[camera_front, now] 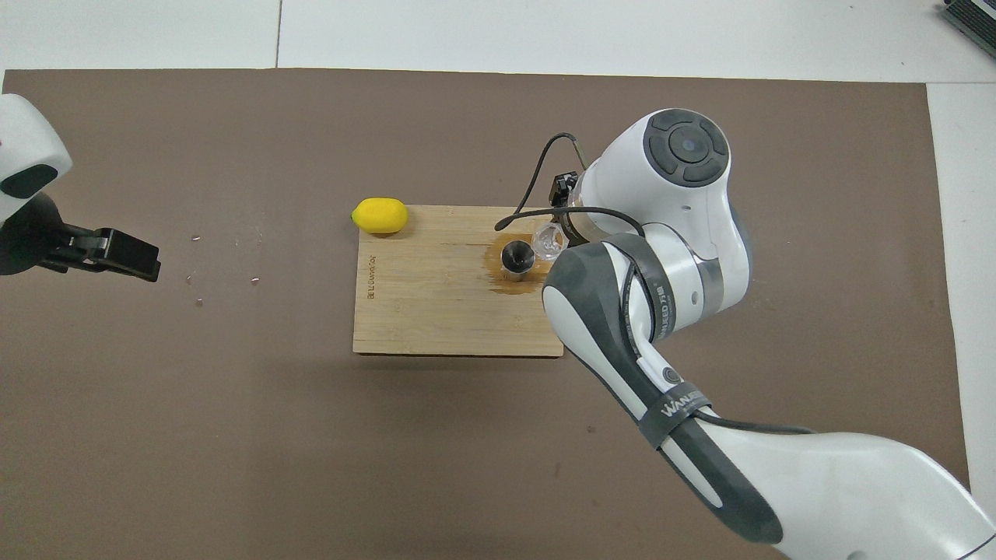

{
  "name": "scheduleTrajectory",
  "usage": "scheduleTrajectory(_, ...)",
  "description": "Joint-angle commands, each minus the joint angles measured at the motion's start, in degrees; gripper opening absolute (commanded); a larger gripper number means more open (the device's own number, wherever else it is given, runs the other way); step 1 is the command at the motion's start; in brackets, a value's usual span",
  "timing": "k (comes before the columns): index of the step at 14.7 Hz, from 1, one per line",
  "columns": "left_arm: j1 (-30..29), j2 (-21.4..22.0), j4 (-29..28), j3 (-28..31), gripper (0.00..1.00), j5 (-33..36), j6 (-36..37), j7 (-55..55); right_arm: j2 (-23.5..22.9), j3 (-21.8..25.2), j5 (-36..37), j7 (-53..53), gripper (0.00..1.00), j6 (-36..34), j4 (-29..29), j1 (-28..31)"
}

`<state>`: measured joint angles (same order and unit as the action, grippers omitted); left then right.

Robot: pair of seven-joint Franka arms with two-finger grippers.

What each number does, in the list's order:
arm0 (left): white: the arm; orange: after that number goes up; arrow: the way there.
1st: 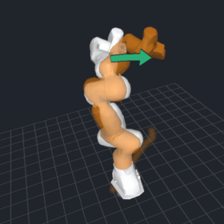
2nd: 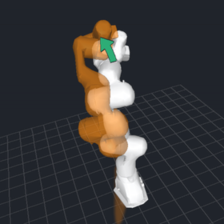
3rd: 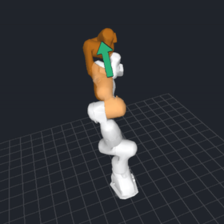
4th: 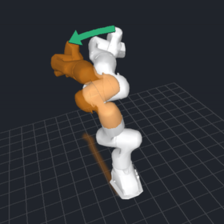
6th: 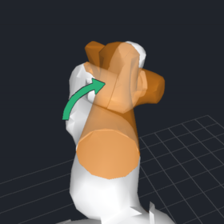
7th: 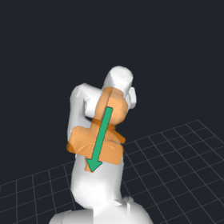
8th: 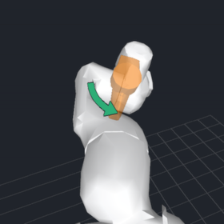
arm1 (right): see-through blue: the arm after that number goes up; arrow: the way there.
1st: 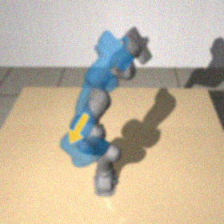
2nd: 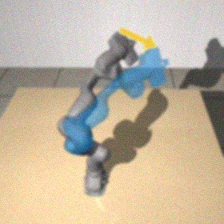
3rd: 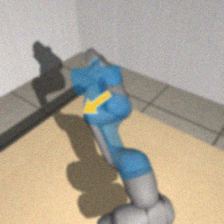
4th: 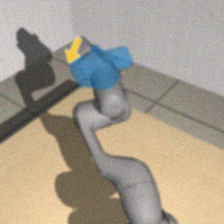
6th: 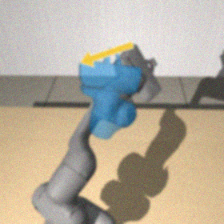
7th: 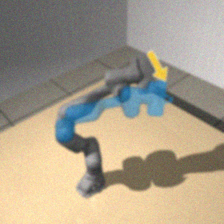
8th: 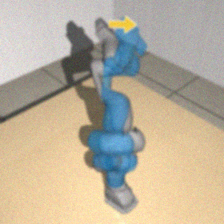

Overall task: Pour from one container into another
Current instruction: 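Tilt the glass cup with the right gripper to pour into the metal cup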

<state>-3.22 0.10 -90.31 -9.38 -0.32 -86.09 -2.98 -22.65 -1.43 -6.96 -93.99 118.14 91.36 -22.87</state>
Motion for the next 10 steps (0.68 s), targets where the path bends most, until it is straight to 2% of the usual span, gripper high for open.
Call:
scheduleTrajectory(1,-0.03,0.33,2.50,0.95,1.00,-1.53,3.56,0.96,-0.90,-0.06,3.17,-1.37,0.00,-1.42,-2.15,-1.21)
scheduleTrajectory(10,-0.65,1.21,0.75,0.86,1.00,-1.00,2.85,2.89,-0.81,-0.07,10.38,-1.37,0.00,-1.42,-2.50,-3.14)
